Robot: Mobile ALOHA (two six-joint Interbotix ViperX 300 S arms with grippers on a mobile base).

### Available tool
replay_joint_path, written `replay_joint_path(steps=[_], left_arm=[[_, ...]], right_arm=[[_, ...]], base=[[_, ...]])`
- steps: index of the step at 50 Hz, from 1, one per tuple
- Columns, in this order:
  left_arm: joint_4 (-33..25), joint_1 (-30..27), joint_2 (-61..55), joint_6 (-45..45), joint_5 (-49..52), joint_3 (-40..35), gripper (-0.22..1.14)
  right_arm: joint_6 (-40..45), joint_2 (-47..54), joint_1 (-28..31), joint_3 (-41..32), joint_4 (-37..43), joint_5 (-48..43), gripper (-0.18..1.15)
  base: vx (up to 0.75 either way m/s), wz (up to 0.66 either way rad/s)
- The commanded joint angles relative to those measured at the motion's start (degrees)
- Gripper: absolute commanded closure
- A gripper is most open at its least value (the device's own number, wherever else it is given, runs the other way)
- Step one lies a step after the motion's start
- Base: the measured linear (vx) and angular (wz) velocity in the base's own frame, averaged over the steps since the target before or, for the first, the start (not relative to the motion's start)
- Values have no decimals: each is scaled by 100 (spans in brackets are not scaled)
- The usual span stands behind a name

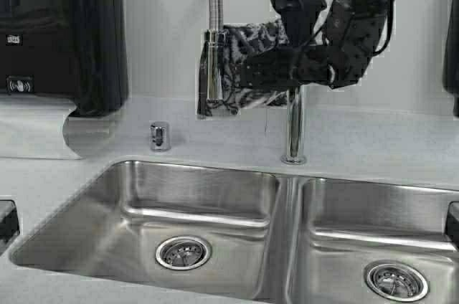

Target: Get the cloth and wipe up the spill under the wine glass

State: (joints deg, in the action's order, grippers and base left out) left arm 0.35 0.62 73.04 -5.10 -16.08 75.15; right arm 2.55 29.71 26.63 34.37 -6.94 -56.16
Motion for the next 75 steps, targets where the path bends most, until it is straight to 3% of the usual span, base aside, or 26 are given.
replay_joint_path(steps=[1,5,13,33,46,75], left_arm=[[-9,-9,-9,0,-26,-35,89],[-9,0,9,0,-35,-18,89],[-9,-9,9,0,-26,18,89],[-9,0,18,0,-26,105,89],[-9,0,26,-18,-26,123,89],[-44,-9,97,-44,-26,132,89]], right_arm=[[0,-132,9,-62,9,-70,85],[-70,-193,9,-44,9,-167,91],[-483,-606,9,132,18,-615,91],[-853,-3103,9,765,9,-624,91],[-844,-3902,18,132,-9,-26,91],[-835,-4562,369,-1380,-79,1644,91]], base=[[0,0],[0,0],[0,0],[-1,0],[-7,0],[-16,1]])
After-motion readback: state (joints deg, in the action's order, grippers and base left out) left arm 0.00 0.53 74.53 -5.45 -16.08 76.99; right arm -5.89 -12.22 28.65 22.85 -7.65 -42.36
